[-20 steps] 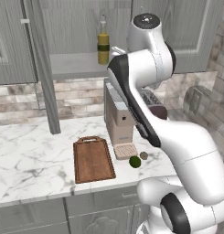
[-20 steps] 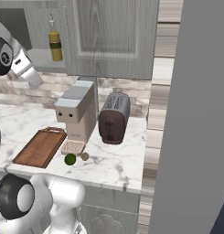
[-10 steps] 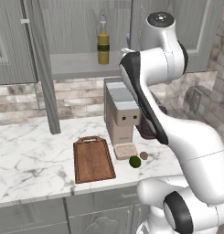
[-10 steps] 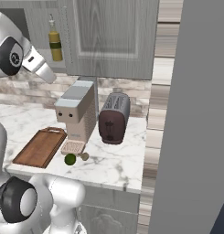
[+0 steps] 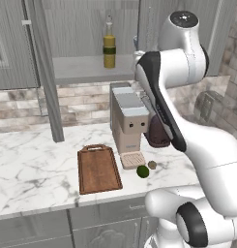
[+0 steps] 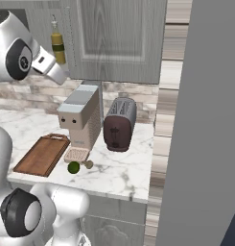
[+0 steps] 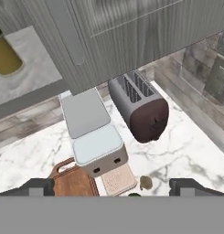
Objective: Open the cabinet. Place the bowl and condiment on the counter. Then place the lime and garlic on the cutting board.
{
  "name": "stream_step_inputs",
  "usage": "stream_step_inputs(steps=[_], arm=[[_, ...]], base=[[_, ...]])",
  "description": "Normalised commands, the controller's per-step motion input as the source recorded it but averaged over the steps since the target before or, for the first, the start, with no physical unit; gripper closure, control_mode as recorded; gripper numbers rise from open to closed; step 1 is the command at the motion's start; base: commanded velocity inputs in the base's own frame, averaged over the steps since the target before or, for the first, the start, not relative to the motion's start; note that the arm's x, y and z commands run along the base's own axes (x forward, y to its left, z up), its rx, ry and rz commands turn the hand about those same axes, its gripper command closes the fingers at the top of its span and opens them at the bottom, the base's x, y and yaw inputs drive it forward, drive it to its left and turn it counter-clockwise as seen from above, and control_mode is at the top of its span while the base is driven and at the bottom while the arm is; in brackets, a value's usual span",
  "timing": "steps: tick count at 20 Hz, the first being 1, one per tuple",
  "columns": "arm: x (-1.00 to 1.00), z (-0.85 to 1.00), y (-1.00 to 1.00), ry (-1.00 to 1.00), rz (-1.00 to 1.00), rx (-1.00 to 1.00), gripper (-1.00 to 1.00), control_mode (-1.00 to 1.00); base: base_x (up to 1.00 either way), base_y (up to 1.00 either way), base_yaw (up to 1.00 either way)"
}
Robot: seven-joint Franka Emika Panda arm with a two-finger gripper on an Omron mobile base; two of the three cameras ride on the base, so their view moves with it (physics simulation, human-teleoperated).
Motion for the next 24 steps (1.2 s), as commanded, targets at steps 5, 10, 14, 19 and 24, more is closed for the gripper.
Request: stream_step_inputs(steps=[5,10,14,19,24], arm=[[0.0,0.15,0.0,-0.01,0.11,-0.04,-1.0,-1.0],[0.0,0.11,-0.07,-0.04,0.12,-0.1,-1.0,-1.0],[0.0,0.08,-0.15,-0.12,0.11,-0.1,-1.0,-1.0],[0.0,0.1,-0.19,-0.17,0.09,-0.06,-1.0,-1.0],[0.02,0.06,-0.04,-0.09,0.06,0.0,-1.0,-1.0]], base=[[0.0,0.0,0.0],[0.0,0.0,0.0],[0.0,0.0,0.0],[0.0,0.0,0.0],[0.0,0.0,0.0]])
